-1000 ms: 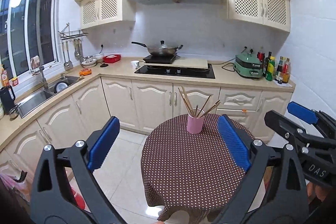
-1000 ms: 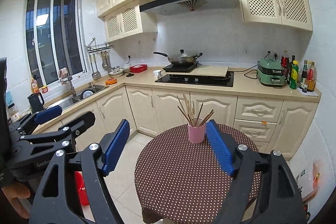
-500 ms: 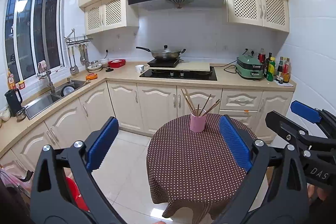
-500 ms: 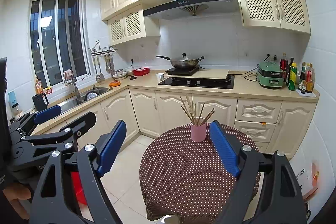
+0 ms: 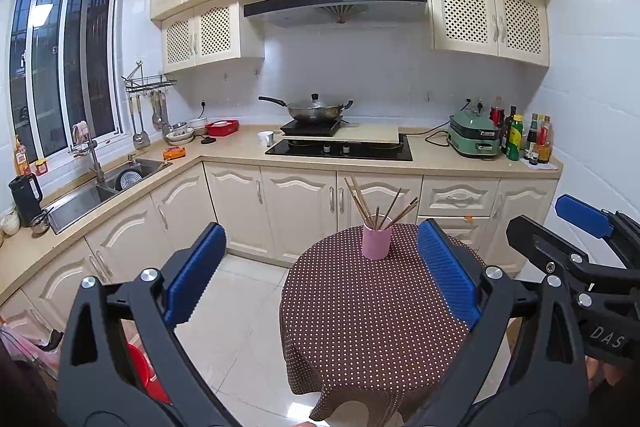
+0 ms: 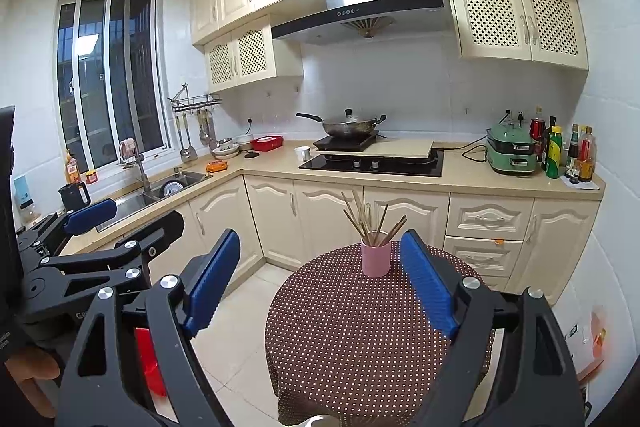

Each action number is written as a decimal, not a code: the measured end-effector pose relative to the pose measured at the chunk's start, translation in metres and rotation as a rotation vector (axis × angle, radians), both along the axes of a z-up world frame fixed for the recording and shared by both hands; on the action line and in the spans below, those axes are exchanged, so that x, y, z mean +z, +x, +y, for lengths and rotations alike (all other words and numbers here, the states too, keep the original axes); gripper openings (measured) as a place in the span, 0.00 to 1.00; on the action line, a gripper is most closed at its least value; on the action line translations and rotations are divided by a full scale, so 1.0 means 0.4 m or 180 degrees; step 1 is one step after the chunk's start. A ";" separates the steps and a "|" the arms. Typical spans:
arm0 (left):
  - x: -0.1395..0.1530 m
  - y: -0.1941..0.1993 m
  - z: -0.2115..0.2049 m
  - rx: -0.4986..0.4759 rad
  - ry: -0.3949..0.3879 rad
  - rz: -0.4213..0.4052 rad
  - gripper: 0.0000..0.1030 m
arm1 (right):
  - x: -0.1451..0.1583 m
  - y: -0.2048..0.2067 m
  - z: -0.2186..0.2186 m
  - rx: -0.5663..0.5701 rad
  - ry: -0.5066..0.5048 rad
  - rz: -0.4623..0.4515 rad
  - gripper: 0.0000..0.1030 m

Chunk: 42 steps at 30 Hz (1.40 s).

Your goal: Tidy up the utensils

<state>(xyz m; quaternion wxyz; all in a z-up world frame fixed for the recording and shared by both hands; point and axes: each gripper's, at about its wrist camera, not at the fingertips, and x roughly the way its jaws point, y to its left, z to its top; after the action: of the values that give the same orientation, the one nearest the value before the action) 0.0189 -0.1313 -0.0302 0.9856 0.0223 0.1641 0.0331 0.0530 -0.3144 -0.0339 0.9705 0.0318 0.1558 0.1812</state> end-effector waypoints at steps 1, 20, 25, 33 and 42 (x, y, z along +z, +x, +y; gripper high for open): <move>0.001 0.001 0.000 0.0002 0.0006 -0.0003 0.92 | 0.000 0.000 0.001 0.0002 -0.0001 0.0002 0.77; 0.009 -0.007 0.009 0.0074 0.0067 -0.0100 0.92 | 0.006 -0.007 0.011 0.0035 -0.0003 -0.0016 0.78; 0.011 -0.013 0.015 0.0066 0.0060 -0.0124 0.92 | 0.010 -0.007 0.015 0.0039 -0.0003 -0.0019 0.78; 0.011 -0.013 0.015 0.0070 0.0059 -0.0125 0.92 | 0.012 -0.008 0.020 0.0036 -0.0005 -0.0017 0.78; 0.010 -0.017 0.020 0.0068 0.0052 -0.0133 0.92 | 0.014 -0.006 0.024 0.0034 -0.0007 -0.0024 0.78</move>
<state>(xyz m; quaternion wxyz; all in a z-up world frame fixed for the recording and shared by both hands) 0.0121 -0.1234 -0.0261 0.9882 0.0280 0.1434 0.0455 0.0506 -0.3047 -0.0282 0.9701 0.0292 0.1525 0.1863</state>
